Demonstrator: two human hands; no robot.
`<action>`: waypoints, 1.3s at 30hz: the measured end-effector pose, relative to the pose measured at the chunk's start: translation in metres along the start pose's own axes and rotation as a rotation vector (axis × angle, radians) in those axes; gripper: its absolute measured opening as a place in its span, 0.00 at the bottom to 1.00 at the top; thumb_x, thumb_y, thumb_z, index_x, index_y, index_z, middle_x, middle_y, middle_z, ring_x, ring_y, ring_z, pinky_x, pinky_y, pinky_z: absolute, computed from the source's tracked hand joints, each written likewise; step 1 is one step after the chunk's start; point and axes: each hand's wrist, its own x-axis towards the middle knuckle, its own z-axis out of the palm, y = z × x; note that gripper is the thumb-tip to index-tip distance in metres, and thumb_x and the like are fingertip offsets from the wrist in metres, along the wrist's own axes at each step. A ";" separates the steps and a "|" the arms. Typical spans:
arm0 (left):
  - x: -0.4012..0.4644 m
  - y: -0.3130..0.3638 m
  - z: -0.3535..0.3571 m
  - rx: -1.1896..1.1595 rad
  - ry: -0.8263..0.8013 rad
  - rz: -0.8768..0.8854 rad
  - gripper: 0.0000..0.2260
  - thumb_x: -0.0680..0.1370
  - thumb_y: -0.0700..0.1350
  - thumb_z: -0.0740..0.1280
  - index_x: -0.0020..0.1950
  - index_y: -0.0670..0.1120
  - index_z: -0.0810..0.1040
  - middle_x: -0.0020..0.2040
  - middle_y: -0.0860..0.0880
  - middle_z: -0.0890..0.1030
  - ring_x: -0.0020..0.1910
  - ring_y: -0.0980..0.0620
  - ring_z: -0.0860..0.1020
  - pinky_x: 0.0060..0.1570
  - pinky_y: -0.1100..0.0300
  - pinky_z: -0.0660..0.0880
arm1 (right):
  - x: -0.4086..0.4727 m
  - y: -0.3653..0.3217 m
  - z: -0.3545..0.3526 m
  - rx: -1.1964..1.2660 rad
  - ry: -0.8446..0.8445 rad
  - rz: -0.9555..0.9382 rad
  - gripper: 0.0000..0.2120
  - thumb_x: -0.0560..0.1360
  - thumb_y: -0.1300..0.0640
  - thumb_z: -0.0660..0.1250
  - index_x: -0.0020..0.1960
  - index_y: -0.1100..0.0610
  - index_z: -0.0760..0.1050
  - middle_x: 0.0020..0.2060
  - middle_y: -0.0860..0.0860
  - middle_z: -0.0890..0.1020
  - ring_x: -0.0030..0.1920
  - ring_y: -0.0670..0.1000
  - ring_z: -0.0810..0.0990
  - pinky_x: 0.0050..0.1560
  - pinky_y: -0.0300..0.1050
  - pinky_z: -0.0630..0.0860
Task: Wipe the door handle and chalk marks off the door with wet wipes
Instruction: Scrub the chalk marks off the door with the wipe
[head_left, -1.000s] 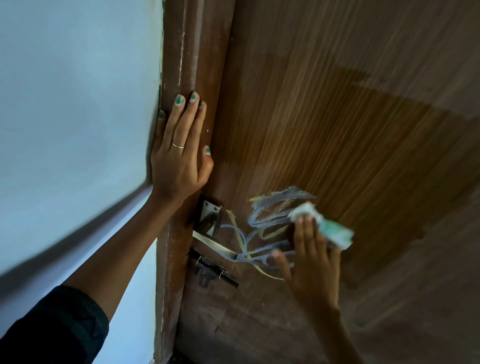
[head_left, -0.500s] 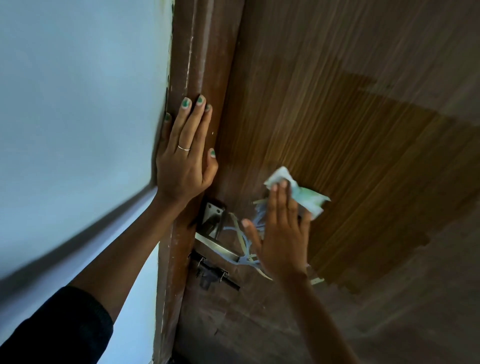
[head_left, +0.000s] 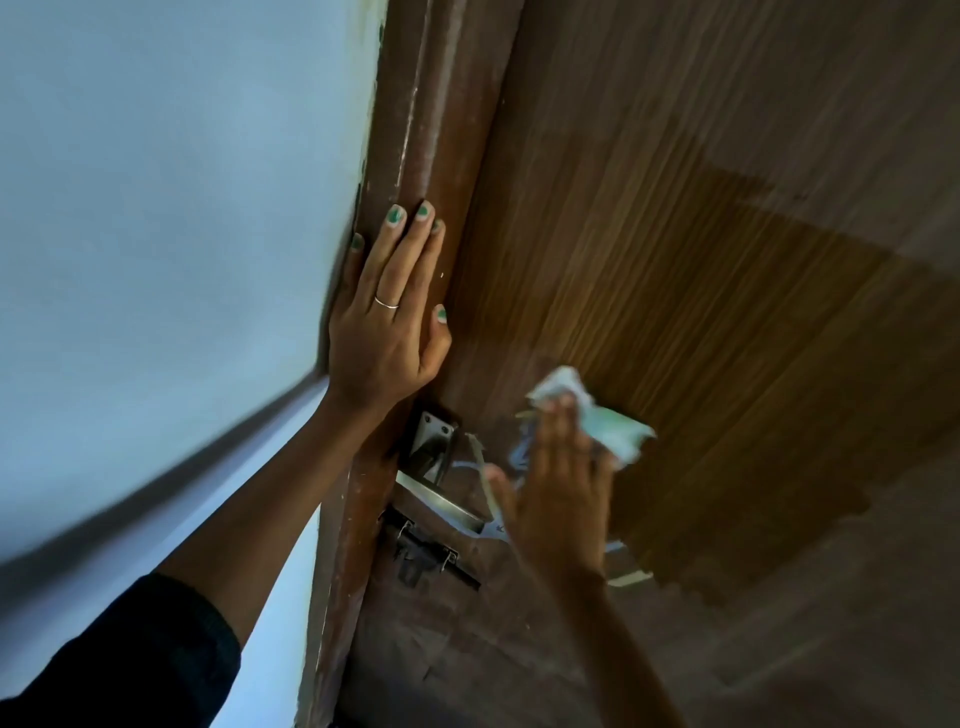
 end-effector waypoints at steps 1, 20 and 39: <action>0.000 -0.001 0.000 0.006 0.000 -0.001 0.25 0.76 0.44 0.58 0.73 0.40 0.65 0.72 0.42 0.68 0.73 0.45 0.61 0.75 0.54 0.53 | 0.002 -0.008 0.003 -0.005 -0.035 -0.063 0.37 0.77 0.33 0.47 0.76 0.58 0.53 0.74 0.54 0.54 0.73 0.53 0.60 0.68 0.53 0.57; -0.002 -0.002 0.001 -0.011 0.003 -0.001 0.24 0.76 0.44 0.59 0.72 0.40 0.66 0.72 0.42 0.68 0.73 0.46 0.60 0.73 0.51 0.56 | 0.001 -0.004 0.006 -0.017 -0.199 -0.253 0.36 0.78 0.33 0.44 0.76 0.56 0.53 0.75 0.51 0.58 0.74 0.50 0.61 0.69 0.50 0.62; 0.000 -0.003 0.001 -0.024 -0.002 -0.012 0.23 0.77 0.43 0.60 0.72 0.40 0.67 0.71 0.42 0.69 0.73 0.46 0.61 0.74 0.56 0.51 | 0.015 0.017 -0.006 -0.164 -0.262 -0.587 0.42 0.74 0.30 0.46 0.74 0.61 0.61 0.73 0.54 0.65 0.70 0.52 0.67 0.69 0.53 0.56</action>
